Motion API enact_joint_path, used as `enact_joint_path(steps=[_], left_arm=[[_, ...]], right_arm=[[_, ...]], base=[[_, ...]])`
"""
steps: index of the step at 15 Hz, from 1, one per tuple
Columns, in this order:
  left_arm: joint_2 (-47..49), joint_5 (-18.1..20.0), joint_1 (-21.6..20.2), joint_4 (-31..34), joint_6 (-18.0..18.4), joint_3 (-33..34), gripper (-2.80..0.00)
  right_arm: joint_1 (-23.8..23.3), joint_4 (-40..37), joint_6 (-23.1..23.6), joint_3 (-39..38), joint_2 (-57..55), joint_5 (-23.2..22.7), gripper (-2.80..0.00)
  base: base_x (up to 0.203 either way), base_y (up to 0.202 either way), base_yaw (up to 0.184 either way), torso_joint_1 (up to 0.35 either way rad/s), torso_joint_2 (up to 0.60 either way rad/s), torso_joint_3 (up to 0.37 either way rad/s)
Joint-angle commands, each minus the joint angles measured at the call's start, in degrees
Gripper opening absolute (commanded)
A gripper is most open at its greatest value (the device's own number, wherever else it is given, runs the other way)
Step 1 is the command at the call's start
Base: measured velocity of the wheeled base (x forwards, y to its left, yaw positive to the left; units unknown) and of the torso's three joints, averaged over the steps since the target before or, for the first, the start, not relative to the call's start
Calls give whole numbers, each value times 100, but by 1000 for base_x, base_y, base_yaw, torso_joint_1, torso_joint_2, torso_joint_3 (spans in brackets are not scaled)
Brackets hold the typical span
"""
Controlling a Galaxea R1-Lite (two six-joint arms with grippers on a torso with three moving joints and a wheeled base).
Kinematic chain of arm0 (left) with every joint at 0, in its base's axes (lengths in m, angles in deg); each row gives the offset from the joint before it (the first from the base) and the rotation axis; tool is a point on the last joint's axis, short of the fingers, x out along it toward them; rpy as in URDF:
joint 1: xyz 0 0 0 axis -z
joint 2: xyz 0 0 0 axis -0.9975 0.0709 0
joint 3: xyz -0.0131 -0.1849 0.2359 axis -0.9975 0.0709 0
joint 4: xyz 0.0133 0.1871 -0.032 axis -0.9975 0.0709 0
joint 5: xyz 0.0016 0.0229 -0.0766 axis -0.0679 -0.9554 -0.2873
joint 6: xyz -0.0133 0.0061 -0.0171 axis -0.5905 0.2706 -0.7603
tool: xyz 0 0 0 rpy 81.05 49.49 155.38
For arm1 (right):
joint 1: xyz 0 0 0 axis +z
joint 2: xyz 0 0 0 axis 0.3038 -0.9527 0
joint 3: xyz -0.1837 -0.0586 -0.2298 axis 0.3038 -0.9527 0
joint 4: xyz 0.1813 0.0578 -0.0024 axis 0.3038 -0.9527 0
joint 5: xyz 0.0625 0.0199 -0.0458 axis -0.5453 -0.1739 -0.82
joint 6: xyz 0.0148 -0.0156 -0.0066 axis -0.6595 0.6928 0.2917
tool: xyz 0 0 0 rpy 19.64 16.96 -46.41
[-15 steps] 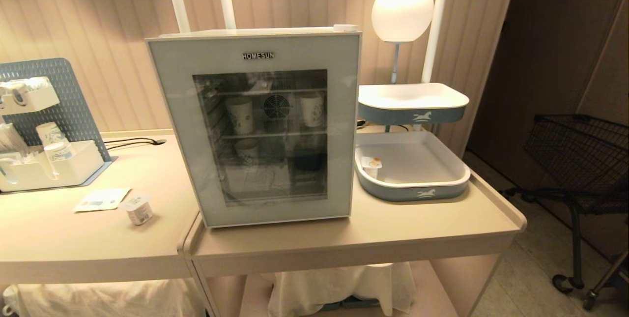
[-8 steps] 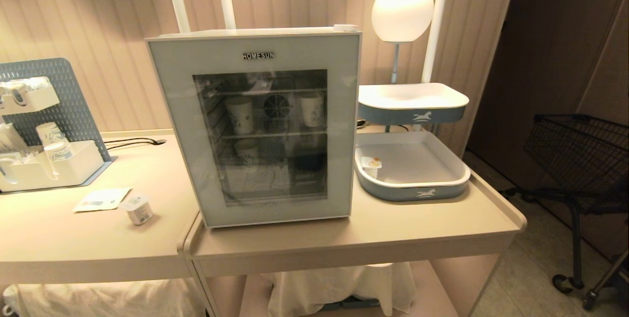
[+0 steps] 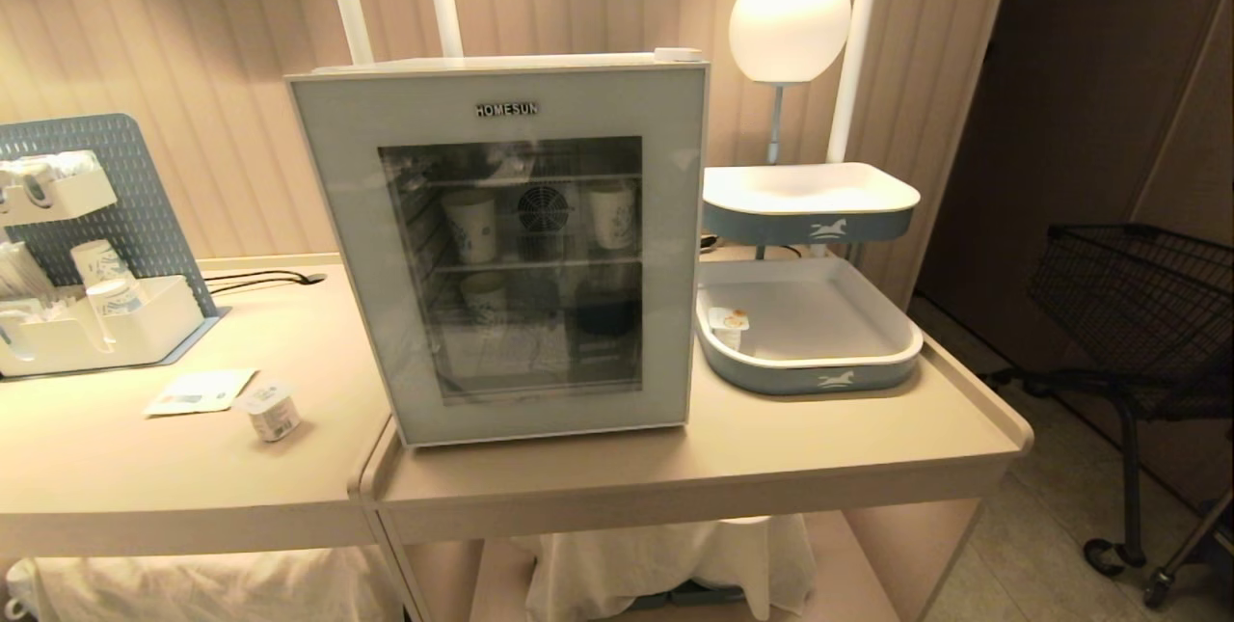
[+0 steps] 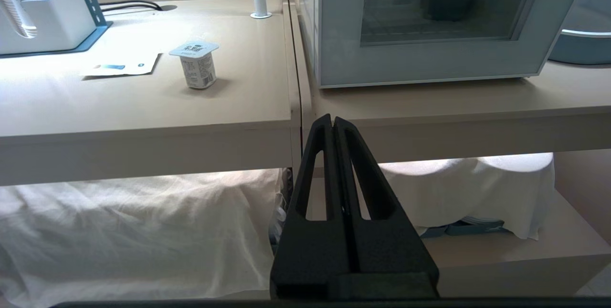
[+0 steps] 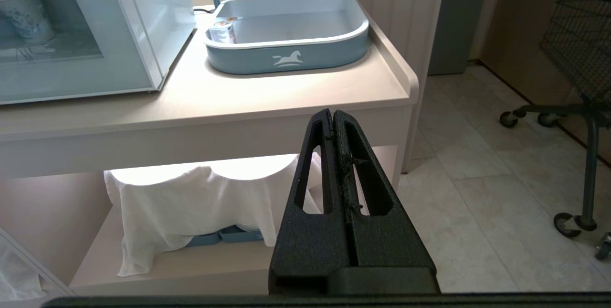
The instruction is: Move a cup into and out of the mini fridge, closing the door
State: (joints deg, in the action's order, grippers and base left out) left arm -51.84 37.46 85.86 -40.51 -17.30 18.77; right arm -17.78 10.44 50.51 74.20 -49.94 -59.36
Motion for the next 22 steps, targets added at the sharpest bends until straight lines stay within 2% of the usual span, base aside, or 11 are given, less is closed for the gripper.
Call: enact_joint_path(steps=[1, 22], left_arm=[[0, 0, -1, -8, -9, 0, -280], [0, 0, -1, -8, 0, 0, -280]], right_arm=[[1, -6, 2, -1, -7, 0, -280], [1, 3, 2, -10, -7, 0, -280]], base=[[0, 0, 0, 0, 0, 0], [0, 0, 0, 0, 0, 0]])
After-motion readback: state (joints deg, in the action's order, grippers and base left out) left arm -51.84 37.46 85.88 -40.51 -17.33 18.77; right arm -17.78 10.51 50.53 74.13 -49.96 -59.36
